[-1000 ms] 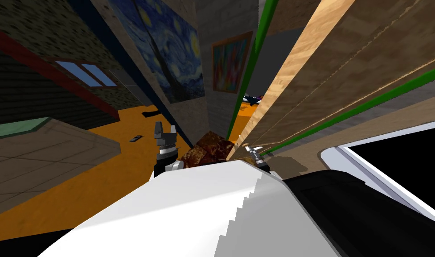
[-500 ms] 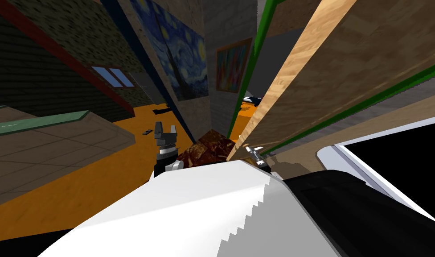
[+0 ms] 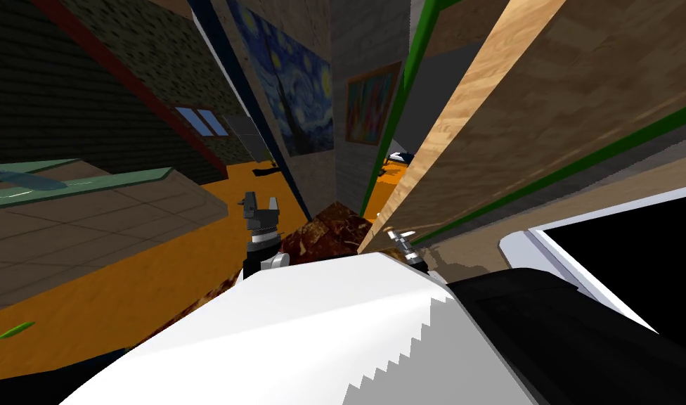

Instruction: Pull the door open

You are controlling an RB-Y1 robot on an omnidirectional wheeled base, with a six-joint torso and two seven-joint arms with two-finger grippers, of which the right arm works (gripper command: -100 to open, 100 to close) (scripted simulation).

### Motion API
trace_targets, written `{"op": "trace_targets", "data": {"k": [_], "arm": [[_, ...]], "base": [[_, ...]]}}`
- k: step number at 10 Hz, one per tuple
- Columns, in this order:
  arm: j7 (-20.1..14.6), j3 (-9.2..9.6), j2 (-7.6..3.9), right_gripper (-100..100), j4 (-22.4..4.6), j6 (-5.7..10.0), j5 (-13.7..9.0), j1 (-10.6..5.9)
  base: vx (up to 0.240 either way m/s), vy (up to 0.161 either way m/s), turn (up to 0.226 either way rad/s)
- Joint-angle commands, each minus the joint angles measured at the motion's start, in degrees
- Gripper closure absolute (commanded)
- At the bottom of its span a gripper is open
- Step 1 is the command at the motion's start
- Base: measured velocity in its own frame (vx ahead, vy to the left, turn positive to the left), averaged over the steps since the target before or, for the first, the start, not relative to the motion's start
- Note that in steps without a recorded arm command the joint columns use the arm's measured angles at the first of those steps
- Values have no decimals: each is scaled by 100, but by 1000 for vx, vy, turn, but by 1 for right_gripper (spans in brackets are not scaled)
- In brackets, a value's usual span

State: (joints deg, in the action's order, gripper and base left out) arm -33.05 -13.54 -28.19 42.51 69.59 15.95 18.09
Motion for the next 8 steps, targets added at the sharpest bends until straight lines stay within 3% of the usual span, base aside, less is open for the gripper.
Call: {"op": "trace_targets", "data": {"k": [1,8], "arm": [[-10,-8,0,100,-60,96,46,3],[-67,-123,-93,100,-333,408,181,-34]], "base": [[-204,-47,142],[-206,-62,143]]}}
